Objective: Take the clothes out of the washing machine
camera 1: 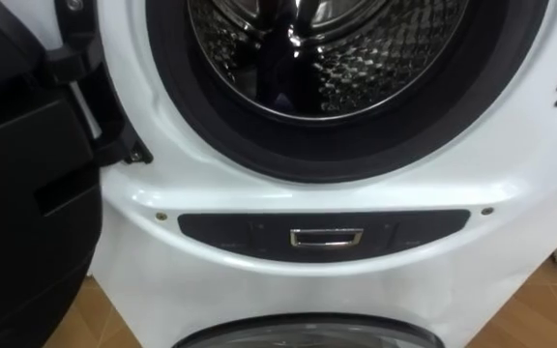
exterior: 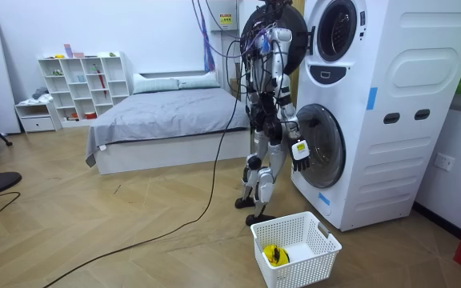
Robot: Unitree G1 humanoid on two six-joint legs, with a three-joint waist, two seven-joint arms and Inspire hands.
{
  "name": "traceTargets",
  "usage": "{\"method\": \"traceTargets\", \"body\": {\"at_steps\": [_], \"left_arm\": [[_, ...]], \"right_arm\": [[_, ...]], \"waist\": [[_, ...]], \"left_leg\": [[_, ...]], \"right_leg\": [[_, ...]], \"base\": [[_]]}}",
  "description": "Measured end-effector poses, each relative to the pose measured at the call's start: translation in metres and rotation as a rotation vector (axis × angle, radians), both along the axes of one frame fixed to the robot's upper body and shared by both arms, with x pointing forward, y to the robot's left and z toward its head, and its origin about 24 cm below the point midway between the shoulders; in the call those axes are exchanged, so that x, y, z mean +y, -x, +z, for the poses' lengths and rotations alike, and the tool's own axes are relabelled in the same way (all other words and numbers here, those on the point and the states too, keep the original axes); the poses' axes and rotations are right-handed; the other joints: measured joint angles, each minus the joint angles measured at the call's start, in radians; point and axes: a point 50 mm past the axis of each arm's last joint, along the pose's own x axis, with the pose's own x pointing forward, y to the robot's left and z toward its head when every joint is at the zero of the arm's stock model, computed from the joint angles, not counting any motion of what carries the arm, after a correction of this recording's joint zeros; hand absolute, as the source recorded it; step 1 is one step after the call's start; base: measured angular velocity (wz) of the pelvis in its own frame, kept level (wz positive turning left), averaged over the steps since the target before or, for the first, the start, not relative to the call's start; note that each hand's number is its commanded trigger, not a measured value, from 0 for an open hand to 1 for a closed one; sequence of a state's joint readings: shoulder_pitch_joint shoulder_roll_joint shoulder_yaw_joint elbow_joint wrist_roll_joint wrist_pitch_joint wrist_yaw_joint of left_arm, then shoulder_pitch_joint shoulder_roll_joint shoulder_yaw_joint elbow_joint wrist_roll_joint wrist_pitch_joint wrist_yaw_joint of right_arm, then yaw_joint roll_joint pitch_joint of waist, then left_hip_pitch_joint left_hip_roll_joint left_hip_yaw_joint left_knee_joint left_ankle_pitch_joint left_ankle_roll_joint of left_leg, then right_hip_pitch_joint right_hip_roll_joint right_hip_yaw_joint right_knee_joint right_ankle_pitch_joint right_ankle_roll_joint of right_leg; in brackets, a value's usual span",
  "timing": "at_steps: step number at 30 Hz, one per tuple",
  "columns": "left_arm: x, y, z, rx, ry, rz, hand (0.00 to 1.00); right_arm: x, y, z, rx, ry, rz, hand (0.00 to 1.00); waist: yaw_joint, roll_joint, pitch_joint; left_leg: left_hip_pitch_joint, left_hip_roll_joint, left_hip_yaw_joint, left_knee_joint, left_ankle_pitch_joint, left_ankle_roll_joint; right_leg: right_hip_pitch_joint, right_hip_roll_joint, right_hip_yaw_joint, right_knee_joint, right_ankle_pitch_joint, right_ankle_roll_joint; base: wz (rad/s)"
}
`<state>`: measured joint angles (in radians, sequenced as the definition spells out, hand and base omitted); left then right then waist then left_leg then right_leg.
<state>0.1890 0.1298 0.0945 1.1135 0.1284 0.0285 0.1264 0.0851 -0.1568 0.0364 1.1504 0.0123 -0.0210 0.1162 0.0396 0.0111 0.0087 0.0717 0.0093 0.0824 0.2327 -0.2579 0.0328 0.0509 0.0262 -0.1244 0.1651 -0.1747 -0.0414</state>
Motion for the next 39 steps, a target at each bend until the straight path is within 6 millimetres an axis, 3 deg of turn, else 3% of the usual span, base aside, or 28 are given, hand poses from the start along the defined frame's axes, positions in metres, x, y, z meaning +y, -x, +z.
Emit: {"method": "traceTargets", "body": {"at_steps": [3,5,6,7,8,9,10,11,13,14,16,17,18,19,20,22,24,25,26,27,28,29,31,32,34,36,37,39], "left_arm": [[0.001,-0.007,0.002,-0.024,0.011,-0.017,0.00],[-0.003,-0.018,0.004,-0.069,0.026,-0.028,0.00],[-0.006,-0.024,0.004,-0.088,0.039,-0.026,0.00],[-0.011,-0.023,0.003,-0.087,0.056,-0.027,0.00],[-0.013,-0.023,0.002,-0.085,0.065,-0.027,0.00],[-0.014,-0.027,0.003,-0.093,0.076,-0.030,0.00],[-0.014,-0.036,0.004,-0.115,0.087,-0.030,0.00],[-0.013,-0.038,0.004,-0.123,0.092,-0.028,0.00],[-0.018,-0.072,0.010,-0.203,0.114,-0.076,0.00],[-0.019,-0.081,0.013,-0.224,0.118,-0.091,0.00],[-0.025,-0.103,0.020,-0.288,0.116,-0.168,0.00],[-0.026,-0.108,0.021,-0.295,0.117,-0.182,0.00],[-0.029,-0.117,0.024,-0.312,0.120,-0.210,0.00],[-0.030,-0.125,0.027,-0.325,0.121,-0.230,0.00],[-0.031,-0.123,0.025,-0.316,0.123,-0.231,0.00],[-0.028,-0.101,0.016,-0.245,0.134,-0.212,0.00],[-0.022,-0.088,0.012,-0.203,0.124,-0.200,0.00],[-0.018,-0.080,0.010,-0.177,0.117,-0.193,0.00],[-0.016,-0.076,0.009,-0.165,0.114,-0.189,0.00],[-0.015,-0.069,0.008,-0.148,0.109,-0.182,0.00],[-0.015,-0.064,0.007,-0.140,0.105,-0.177,0.00],[-0.014,-0.062,0.007,-0.138,0.105,-0.177,0.00],[-0.012,-0.059,0.007,-0.145,0.099,-0.175,0.00],[-0.010,-0.058,0.008,-0.146,0.093,-0.175,0.00],[-0.006,-0.055,0.008,-0.144,0.076,-0.157,0.00],[-0.007,-0.056,0.008,-0.150,0.078,-0.150,0.00],[-0.009,-0.058,0.008,-0.160,0.084,-0.144,0.00],[-0.010,-0.059,0.008,-0.176,0.088,-0.144,0.00]], "right_arm": [[0.002,-0.007,0.001,-0.011,-0.008,0.037,0.00],[0.000,-0.010,0.002,-0.019,-0.004,0.034,0.00],[-0.003,-0.011,0.003,-0.024,0.005,0.033,0.00],[-0.007,-0.012,0.004,-0.027,0.018,0.041,0.00],[-0.009,-0.014,0.005,-0.035,0.027,0.050,0.00],[-0.011,-0.018,0.007,-0.047,0.041,0.064,0.00],[-0.011,-0.018,0.007,-0.049,0.051,0.069,0.00],[-0.010,-0.018,0.007,-0.049,0.052,0.067,0.00],[-0.008,-0.023,0.008,-0.074,0.038,0.038,0.00],[-0.007,-0.024,0.008,-0.081,0.037,0.030,0.00],[-0.005,-0.033,0.009,-0.099,0.040,0.029,0.00],[-0.005,-0.037,0.010,-0.106,0.040,0.027,0.00],[-0.005,-0.044,0.012,-0.122,0.042,0.025,0.00],[-0.004,-0.046,0.012,-0.120,0.038,0.010,0.00],[-0.004,-0.044,0.011,-0.109,0.035,0.005,0.00],[-0.005,-0.038,0.010,-0.089,0.027,0.007,0.00],[-0.006,-0.035,0.009,-0.086,0.015,-0.019,0.00],[-0.006,-0.034,0.009,-0.086,0.004,-0.046,0.00],[-0.006,-0.032,0.008,-0.086,-0.002,-0.058,0.00],[-0.008,-0.028,0.008,-0.085,-0.007,-0.095,0.00],[-0.010,-0.024,0.008,-0.081,-0.012,-0.121,0.00],[-0.010,-0.022,0.007,-0.076,-0.012,-0.125,0.00],[-0.010,-0.017,0.006,-0.063,-0.012,-0.114,0.00],[-0.008,-0.017,0.006,-0.063,-0.015,-0.106,0.00],[-0.002,-0.016,0.005,-0.063,-0.036,-0.061,0.00],[0.002,-0.018,0.004,-0.061,-0.044,-0.027,0.00],[0.003,-0.018,0.004,-0.059,-0.051,-0.010,0.00],[0.006,-0.017,0.003,-0.049,-0.056,0.031,0.00]], "waist": [[-0.002,-0.003,-0.0003],[-0.003,0.000,-0.0015],[-0.005,0.007,-0.0037],[-0.002,0.025,-0.0032],[-0.007,0.040,-0.0056],[-0.026,0.062,-0.0059],[-0.058,0.070,-0.0060],[-0.071,0.071,-0.0058],[-0.087,0.070,-0.0049],[-0.088,0.070,-0.0049],[-0.082,0.067,-0.0013],[-0.082,0.068,-0.0017],[-0.081,0.061,0.0015],[-0.068,0.039,0.0046],[-0.061,0.028,0.0007],[-0.065,0.031,0.0008],[-0.078,0.023,-0.0023],[-0.087,0.020,-0.0001],[-0.087,0.020,-0.0002],[-0.101,0.026,0.0002],[-0.113,0.022,-0.0012],[-0.112,0.019,0.0000],[-0.091,0.010,-0.0074],[-0.082,0.000,-0.0098],[-0.060,-0.020,-0.0071],[-0.044,-0.029,-0.0107],[-0.030,-0.032,-0.0075],[-0.012,-0.030,-0.0089]], "left_leg": [[-0.092,0.015,-0.001,0.176,-0.028,-0.026],[-0.151,0.025,-0.013,0.286,-0.029,-0.029],[-0.171,0.049,-0.015,0.356,-0.034,-0.033],[-0.168,0.088,0.014,0.456,-0.042,-0.046],[-0.159,0.106,0.018,0.498,-0.045,-0.051],[-0.133,0.126,0.003,0.550,-0.045,-0.062],[-0.106,0.133,-0.031,0.575,-0.033,-0.082],[-0.090,0.136,-0.041,0.574,-0.029,-0.089],[-0.006,0.149,-0.061,0.465,-0.028,-0.112],[0.018,0.155,-0.062,0.411,-0.059,-0.138],[0.078,0.162,-0.041,0.206,-0.147,-0.138],[0.082,0.163,-0.038,0.162,-0.163,-0.134],[0.077,0.149,-0.026,0.098,-0.180,-0.113],[0.060,0.118,-0.016,0.073,-0.177,-0.082],[0.048,0.100,-0.011,0.076,-0.164,-0.060],[0.028,0.064,-0.003,0.080,-0.140,-0.018],[0.010,0.035,-0.005,0.083,-0.120,0.018],[0.001,0.018,0.005,0.082,-0.105,0.035],[-0.002,0.013,0.017,0.082,-0.098,0.041],[-0.003,0.013,0.057,0.080,-0.087,0.043],[0.006,0.013,0.075,0.061,-0.069,0.044],[0.012,0.012,0.081,0.043,-0.055,0.044],[0.029,0.000,0.083,-0.022,-0.003,0.042],[0.028,-0.006,0.083,-0.032,0.005,0.041],[0.018,-0.018,0.083,-0.034,0.020,0.030],[0.003,-0.023,0.091,-0.032,0.026,0.021],[-0.001,-0.016,0.102,-0.031,0.031,0.013],[-0.002,-0.008,0.107,-0.037,0.037,0.004]], "right_leg": [[-0.028,0.011,0.001,0.024,-0.008,-0.015],[-0.036,0.010,0.000,0.023,-0.006,-0.027],[-0.039,0.014,-0.006,0.029,-0.003,-0.036],[-0.044,0.021,-0.049,0.049,-0.002,-0.043],[-0.052,0.030,-0.057,0.062,-0.003,-0.048],[-0.067,0.040,-0.084,0.090,-0.005,-0.058],[-0.079,0.045,-0.119,0.099,-0.005,-0.062],[-0.086,0.044,-0.128,0.103,-0.005,-0.063],[-0.139,0.044,-0.145,0.156,-0.001,-0.064],[-0.153,0.043,-0.150,0.167,0.001,-0.064],[-0.221,0.041,-0.155,0.205,0.032,-0.064],[-0.245,0.039,-0.156,0.215,0.043,-0.063],[-0.295,0.024,-0.155,0.239,0.063,-0.055],[-0.339,-0.007,-0.150,0.268,0.084,-0.047],[-0.348,-0.022,-0.148,0.264,0.100,-0.042],[-0.305,-0.039,-0.119,0.150,0.177,-0.002],[-0.282,-0.063,-0.119,0.080,0.238,0.018],[-0.272,-0.082,-0.111,0.057,0.265,0.033],[-0.270,-0.093,-0.103,0.067,0.263,0.041],[-0.267,-0.120,-0.094,0.159,0.196,0.070],[-0.246,-0.147,-0.087,0.266,0.118,0.076],[-0.231,-0.154,-0.078,0.312,0.086,0.084],[-0.140,-0.163,-0.056,0.376,0.011,0.096],[-0.115,-0.164,-0.053,0.364,-0.005,0.096],[-0.027,-0.145,-0.053,0.208,-0.035,0.103],[-0.005,-0.137,-0.056,0.107,-0.036,0.104],[-0.001,-0.122,-0.044,0.069,-0.023,0.096],[0.000,-0.103,-0.027,0.037,-0.008,0.084]], "base": [[-0.11],[-0.15],[-0.54],[-0.73],[-0.85],[-0.45],[-0.12],[0.20],[0.22],[0.19],[0.10],[0.16],[0.16],[0.04],[-0.06],[0.04],[0.23],[0.36],[0.53],[0.75],[0.85],[0.84],[0.45],[0.06],[-0.08],[-0.29],[-0.39],[-0.34]]}}
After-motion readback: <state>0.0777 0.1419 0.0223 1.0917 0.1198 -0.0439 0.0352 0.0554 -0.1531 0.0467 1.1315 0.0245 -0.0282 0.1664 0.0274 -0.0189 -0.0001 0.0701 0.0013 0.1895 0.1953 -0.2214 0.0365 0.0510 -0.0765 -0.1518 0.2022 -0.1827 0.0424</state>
